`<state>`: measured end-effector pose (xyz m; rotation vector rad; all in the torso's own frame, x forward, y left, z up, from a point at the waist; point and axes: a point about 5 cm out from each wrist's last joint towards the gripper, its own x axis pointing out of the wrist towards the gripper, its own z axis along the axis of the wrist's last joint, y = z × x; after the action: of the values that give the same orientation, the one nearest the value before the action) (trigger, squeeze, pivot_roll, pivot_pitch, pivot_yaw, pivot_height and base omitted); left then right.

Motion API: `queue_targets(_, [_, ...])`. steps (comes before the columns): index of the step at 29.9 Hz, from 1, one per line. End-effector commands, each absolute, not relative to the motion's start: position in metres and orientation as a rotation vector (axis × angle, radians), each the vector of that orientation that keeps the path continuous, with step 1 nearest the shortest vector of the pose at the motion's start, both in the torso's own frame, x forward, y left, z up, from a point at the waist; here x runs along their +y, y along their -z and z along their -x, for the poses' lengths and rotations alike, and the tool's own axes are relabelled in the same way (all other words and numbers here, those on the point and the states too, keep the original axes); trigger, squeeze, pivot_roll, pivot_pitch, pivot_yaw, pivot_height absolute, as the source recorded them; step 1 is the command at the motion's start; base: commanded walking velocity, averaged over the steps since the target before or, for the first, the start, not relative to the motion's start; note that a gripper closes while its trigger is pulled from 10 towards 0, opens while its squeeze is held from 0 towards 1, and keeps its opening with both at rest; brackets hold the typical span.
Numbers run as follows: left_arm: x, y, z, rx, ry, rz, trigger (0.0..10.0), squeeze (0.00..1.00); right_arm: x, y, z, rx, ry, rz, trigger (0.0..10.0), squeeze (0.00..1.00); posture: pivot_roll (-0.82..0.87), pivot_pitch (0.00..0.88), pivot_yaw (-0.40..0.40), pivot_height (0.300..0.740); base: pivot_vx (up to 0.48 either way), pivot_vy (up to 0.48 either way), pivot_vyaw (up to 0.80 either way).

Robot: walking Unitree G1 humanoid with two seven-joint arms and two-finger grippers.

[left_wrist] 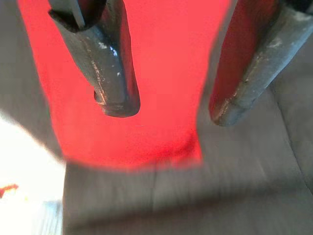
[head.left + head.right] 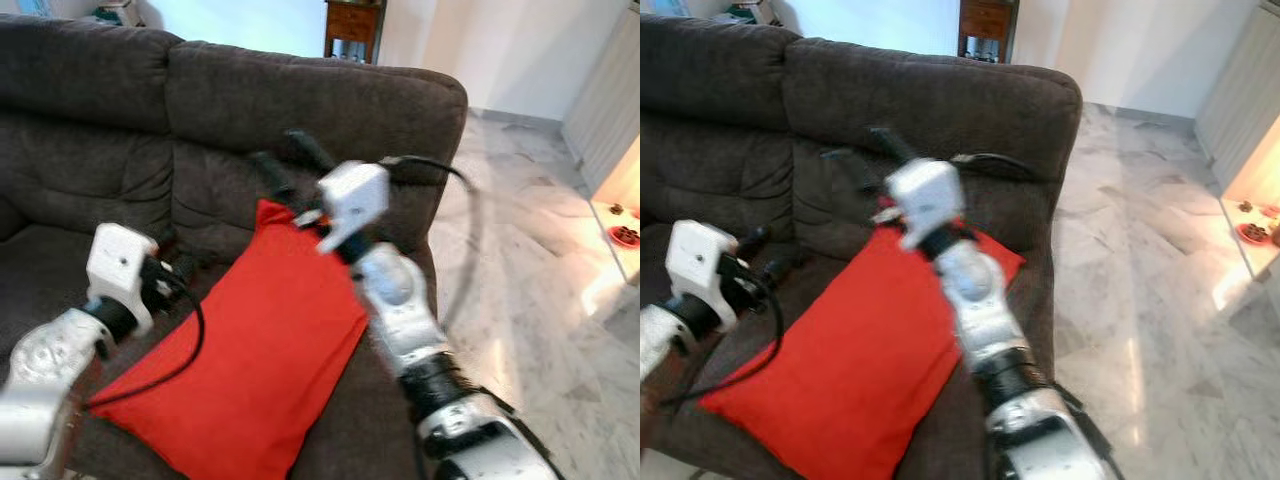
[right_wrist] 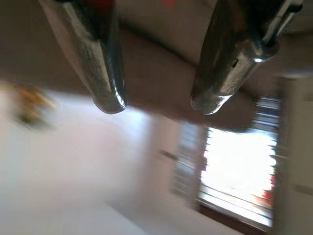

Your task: Move the pillow to the sofa from floor

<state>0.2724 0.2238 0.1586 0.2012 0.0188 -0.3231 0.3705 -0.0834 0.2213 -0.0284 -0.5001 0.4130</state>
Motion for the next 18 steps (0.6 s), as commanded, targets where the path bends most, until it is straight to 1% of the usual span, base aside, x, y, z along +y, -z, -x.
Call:
queue_targets(1, [0.228, -0.123, -0.269, 0.124, 0.259, -0.199, 10.0, 0.0, -0.142, -0.168, -0.373, -0.264, -0.167, -0.038, 10.0, 0.0, 0.08, 0.091, -0.043, 0.74, 0.0, 0.0, 0.0])
queue_targets(3, [0.232, -0.106, -0.265, 0.172, 0.214, -0.189, 10.0, 0.0, -0.175, -0.139, -0.366, -0.153, -0.03, -0.057, 10.0, 0.0, 0.07, 0.087, -0.036, 0.74, 0.0, 0.0, 0.0])
queue_targets(4, [0.237, -0.09, -0.262, 0.228, 0.165, -0.189, 10.0, 0.0, -0.204, -0.112, -0.354, -0.057, 0.079, -0.081, 10.0, 0.0, 0.07, 0.086, -0.035, 0.74, 0.0, 0.0, 0.0])
queue_targets(6, [0.239, -0.075, -0.257, 0.266, 0.145, -0.192, 10.0, 0.0, -0.232, -0.083, -0.334, 0.053, 0.196, -0.079, 10.0, 0.0, 0.06, 0.083, -0.028, 0.74, 0.0, 0.0, 0.0])
queue_targets(7, [0.24, -0.058, -0.249, 0.313, 0.119, -0.178, 10.0, 0.0, -0.262, -0.044, -0.3, 0.195, 0.325, -0.094, 10.0, 0.0, 0.06, 0.078, -0.02, 0.74, 0.0, 0.0, 0.0])
queue_targets(10, [0.24, -0.045, -0.243, 0.36, 0.119, -0.191, 10.0, 0.0, -0.278, -0.018, -0.272, 0.305, 0.406, -0.111, 10.0, 0.0, 0.06, 0.069, -0.009, 0.74, 0.0, 0.0, 0.0])
queue_targets(13, [0.245, -0.021, -0.23, 0.424, 0.092, -0.202, 10.0, 0.0, -0.297, 0.023, -0.218, 0.492, 0.549, -0.167, 10.0, 0.0, 0.06, 0.054, 0.0, 0.74, 0.0, 0.0, 0.0])
queue_targets(14, [0.247, -0.015, -0.225, 0.445, 0.083, -0.203, 10.0, 0.0, -0.301, 0.031, -0.203, 0.536, 0.585, -0.157, 10.0, 0.0, 0.05, 0.048, 0.006, 0.74, 0.0, 0.0, 0.0])
queue_targets(18, [0.252, 0.0, -0.212, 0.503, 0.063, -0.223, 10.0, 0.0, -0.311, 0.053, -0.154, 0.659, 0.698, -0.153, 10.0, 0.0, 0.05, 0.039, 0.019, 0.74, 0.0, 0.0, 0.0])
